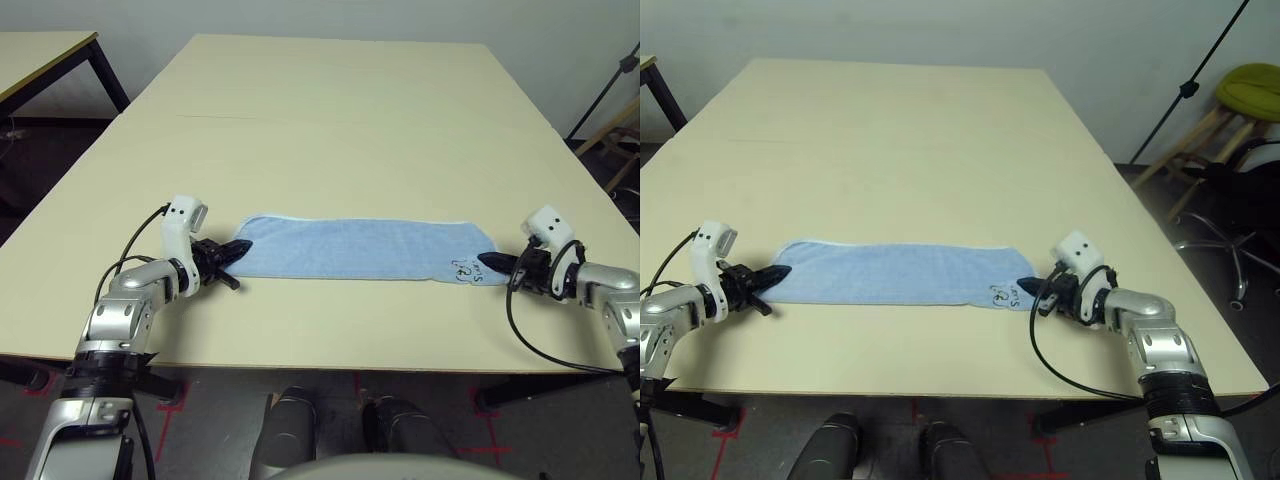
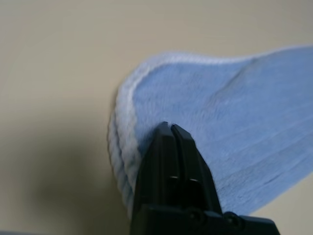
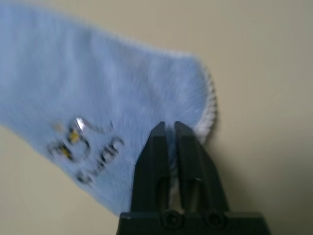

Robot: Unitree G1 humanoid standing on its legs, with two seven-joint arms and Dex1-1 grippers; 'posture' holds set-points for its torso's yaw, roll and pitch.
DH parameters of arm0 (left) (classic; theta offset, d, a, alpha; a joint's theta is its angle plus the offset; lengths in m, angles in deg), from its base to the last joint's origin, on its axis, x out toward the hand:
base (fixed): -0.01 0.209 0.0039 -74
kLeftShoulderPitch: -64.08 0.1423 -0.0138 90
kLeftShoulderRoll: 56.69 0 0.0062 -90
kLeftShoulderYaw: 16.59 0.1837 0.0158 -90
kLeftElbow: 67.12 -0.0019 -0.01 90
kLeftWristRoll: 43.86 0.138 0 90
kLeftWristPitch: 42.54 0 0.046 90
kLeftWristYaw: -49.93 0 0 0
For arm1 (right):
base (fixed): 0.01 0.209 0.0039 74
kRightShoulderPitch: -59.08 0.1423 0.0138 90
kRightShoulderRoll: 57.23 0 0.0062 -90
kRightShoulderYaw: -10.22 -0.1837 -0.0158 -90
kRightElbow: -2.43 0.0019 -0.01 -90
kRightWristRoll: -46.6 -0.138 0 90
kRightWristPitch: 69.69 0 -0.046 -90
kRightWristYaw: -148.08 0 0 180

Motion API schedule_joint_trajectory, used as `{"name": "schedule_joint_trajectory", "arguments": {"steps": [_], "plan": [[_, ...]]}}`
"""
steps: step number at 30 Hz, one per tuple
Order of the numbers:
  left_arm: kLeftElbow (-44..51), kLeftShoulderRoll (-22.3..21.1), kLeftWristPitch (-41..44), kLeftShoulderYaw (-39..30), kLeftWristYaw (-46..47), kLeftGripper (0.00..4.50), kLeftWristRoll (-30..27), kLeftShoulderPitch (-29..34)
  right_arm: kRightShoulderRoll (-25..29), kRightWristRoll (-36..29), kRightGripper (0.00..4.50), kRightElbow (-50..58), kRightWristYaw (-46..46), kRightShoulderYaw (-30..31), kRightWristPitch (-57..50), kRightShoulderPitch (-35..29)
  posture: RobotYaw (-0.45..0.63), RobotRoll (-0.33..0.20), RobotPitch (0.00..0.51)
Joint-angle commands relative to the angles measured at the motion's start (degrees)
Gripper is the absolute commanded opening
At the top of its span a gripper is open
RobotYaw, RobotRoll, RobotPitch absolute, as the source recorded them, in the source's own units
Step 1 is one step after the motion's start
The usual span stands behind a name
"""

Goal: Fold the towel and set it aside.

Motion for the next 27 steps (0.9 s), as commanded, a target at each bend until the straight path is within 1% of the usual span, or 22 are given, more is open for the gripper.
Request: {"name": "schedule_joint_trajectory", "arguments": {"steps": [1, 2, 4, 6, 8, 9, 10, 11, 13, 15, 16, 20, 22, 27], "plan": [[2.1, -2.3, -3.6, -1.9, -1.8, 1.31, 0.1, 0.8, 0.8, -8.8, 1.74, 6.7, 4.6, -8.5, -13.7, -0.7, 0.15, 0.0, 0.127], [1.9, -3.1, -5.5, -3.3, -3.1, 1.65, -0.5, 0.3, 0.9, -13.0, 2.12, 9.0, 6.3, -12.7, -20.3, -1.7, 0.14, 0.0, 0.131], [1.6, -4.5, -6.8, -5.1, -5.4, 2.34, -2.3, -0.6, 1.0, -17.4, 2.86, 13.0, 10.5, -18.4, -29.2, -3.5, 0.14, 0.0, 0.134], [0.7, -5.3, -10.3, -5.5, -7.0, 2.99, -2.0, -1.3, 1.4, -18.8, 3.59, 15.7, 15.2, -21.3, -38.4, -4.0, 0.13, 0.0, 0.138], [0.5, -5.8, -13.1, -5.9, -10.4, 3.71, -2.9, -1.7, 1.6, -20.7, 4.37, 14.8, 18.9, -24.8, -51.8, -2.5, 0.13, 0.0, 0.142], [0.6, -6.2, -13.2, -5.8, -11.8, 4.02, -3.4, -1.7, 2.7, -23.4, 4.5, 13.5, 20.4, -24.9, -55.3, -2.8, 0.12, 0.0, 0.143], [0.6, -6.4, -13.1, -5.7, -12.6, 4.39, -3.5, -1.7, 3.6, -25.7, 4.5, 12.5, 21.8, -24.6, -56.7, -3.3, 0.12, 0.0, 0.143], [1.2, -7.1, -11.5, -5.5, -15.2, 4.45, -5.2, -1.5, 4.0, -29.2, 4.5, 12.0, 23.7, -24.9, -57.0, -4.0, 0.12, 0.0, 0.146], [1.6, -7.5, -11.3, -5.3, -18.3, 4.45, -6.7, -1.4, 4.8, -35.4, 4.5, 10.9, 28.2, -25.0, -57.0, -5.0, 0.11, 0.0, 0.148], [2.0, -8.0, -9.5, -4.7, -21.0, 4.45, -8.3, -1.3, 4.4, -40.6, 4.5, 10.5, 33.0, -24.8, -57.0, -6.0, 0.11, 0.0, 0.148], [2.0, -8.2, -8.9, -4.4, -22.0, 4.45, -8.6, -1.3, 3.2, -42.3, 4.5, 10.3, 36.0, -25.3, -57.0, -6.2, 0.1, 0.0, 0.149], [2.1, -8.6, -7.6, -3.7, -25.9, 4.45, -10.3, -1.8, -1.6, -47.8, 4.5, 9.3, 45.4, -26.9, -57.0, -7.3, 0.1, 0.0, 0.149], [2.6, -8.5, -7.4, -3.3, -27.2, 4.45, -10.9, -1.9, -4.6, -50.6, 4.5, 10.9, 49.5, -27.3, -57.0, -8.5, 0.11, 0.0, 0.15], [3.2, -8.6, -7.7, -2.1, -28.3, 4.45, -10.3, -1.3, -11.0, -54.0, 4.5, 14.3, 59.0, -28.0, -54.8, -9.5, 0.1, 0.0, 0.148]]}}
